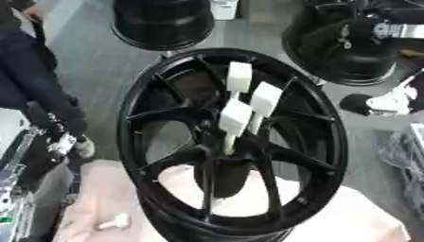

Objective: Pull the pin out of the wheel hub.

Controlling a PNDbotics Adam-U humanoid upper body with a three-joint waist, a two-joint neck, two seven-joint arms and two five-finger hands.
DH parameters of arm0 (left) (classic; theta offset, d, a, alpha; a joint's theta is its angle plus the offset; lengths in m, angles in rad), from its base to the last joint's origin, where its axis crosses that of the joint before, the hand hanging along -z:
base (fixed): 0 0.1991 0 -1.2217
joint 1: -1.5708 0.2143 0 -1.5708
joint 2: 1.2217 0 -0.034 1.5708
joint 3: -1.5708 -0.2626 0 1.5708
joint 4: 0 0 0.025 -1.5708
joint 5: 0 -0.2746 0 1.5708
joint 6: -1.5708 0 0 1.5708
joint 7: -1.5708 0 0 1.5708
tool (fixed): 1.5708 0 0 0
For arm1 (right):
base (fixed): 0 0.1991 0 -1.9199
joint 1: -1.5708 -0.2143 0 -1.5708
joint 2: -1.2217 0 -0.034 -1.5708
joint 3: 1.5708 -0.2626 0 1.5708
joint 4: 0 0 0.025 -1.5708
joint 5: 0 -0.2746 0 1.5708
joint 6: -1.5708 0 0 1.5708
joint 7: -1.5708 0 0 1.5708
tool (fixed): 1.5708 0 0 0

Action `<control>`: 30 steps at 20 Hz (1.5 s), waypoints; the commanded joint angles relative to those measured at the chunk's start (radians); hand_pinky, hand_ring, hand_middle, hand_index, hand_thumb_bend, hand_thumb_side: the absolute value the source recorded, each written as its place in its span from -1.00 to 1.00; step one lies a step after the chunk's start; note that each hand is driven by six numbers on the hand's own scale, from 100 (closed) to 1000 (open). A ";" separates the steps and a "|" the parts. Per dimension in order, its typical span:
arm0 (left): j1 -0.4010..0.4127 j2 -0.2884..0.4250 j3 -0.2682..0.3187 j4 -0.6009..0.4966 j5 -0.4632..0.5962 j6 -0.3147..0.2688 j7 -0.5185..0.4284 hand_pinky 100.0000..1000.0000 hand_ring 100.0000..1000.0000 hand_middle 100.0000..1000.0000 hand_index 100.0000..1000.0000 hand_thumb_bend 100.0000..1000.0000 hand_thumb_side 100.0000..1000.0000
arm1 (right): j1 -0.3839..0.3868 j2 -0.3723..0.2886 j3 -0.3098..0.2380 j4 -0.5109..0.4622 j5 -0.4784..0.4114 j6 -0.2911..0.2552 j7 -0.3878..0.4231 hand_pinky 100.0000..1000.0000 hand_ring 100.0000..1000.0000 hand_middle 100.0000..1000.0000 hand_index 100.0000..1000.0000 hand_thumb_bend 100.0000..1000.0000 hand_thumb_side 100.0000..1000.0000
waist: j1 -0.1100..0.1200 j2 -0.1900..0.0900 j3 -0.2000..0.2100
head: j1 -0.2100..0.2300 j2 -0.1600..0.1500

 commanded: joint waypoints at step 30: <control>-0.017 0.011 -0.013 -0.022 -0.003 0.000 -0.019 0.20 0.40 0.38 0.53 -0.19 -0.01 | -0.117 0.184 0.047 0.221 0.232 -0.117 0.083 0.60 0.76 0.56 0.79 -0.65 -0.58 | 0.007 -0.002 0.029 | -0.017 0.010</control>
